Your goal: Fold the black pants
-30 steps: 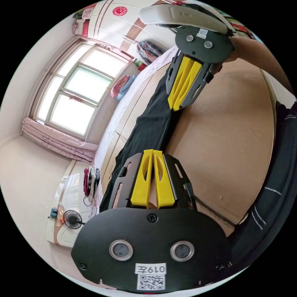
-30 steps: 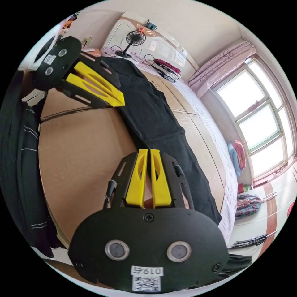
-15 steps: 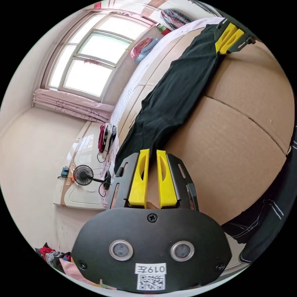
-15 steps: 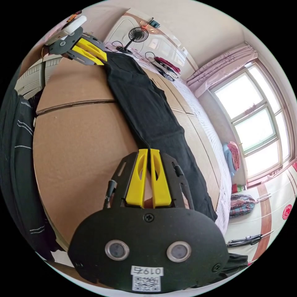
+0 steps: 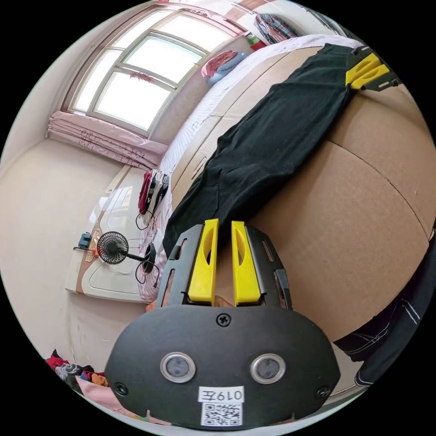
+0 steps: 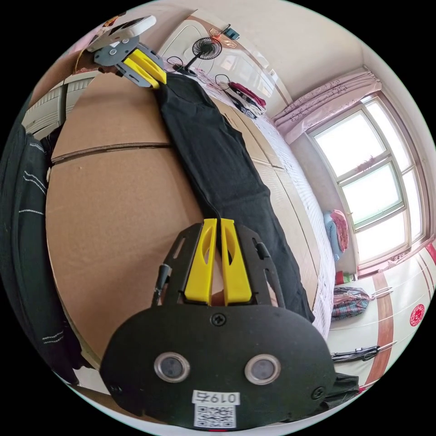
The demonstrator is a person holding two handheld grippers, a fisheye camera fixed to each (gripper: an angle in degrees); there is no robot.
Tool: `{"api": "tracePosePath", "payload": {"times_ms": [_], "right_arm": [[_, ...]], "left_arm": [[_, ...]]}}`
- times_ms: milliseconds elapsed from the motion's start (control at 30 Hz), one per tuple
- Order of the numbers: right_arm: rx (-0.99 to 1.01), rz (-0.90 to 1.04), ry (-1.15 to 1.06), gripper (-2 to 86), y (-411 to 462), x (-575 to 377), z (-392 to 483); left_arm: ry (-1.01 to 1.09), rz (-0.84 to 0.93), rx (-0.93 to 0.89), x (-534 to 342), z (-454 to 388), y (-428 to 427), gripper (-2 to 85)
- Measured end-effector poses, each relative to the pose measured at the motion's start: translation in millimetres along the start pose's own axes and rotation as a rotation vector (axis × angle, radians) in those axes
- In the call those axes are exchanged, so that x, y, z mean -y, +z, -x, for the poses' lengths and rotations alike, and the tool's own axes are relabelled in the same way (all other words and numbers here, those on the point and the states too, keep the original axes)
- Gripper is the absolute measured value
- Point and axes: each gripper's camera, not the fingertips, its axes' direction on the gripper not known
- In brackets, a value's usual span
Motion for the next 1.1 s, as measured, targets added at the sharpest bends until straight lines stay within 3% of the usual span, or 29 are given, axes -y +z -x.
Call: {"api": "tracePosePath", "payload": {"times_ms": [267, 533, 767, 867, 933, 1100], "right_arm": [[-0.003, 0.006, -0.011, -0.7, -0.9, 10.8, 4.0], [-0.017, 0.016, -0.023, -0.7, -0.1, 23.9, 8.4], [-0.028, 0.016, -0.021, -0.7, 2.3, 36.8, 10.9], [-0.033, 0.020, -0.029, -0.7, 4.1, 43.7, 12.1], [-0.040, 0.021, -0.034, -0.7, 5.3, 47.7, 12.9], [-0.050, 0.021, -0.043, -0.7, 8.9, 58.5, 13.2]], "left_arm": [[0.079, 0.155, 0.174, -26.5, -12.0, 19.5, 1.6], [0.154, 0.180, 0.196, -40.1, -13.3, 25.7, 1.0], [0.213, 0.116, 0.489, -35.7, -25.4, 9.7, 1.2], [0.323, 0.187, 0.402, -46.6, -46.9, 29.0, 1.3], [0.352, 0.190, 0.441, -51.6, -58.2, 30.6, 1.3], [0.217, 0.175, 0.324, -52.9, -35.4, 10.1, 1.3]]}}
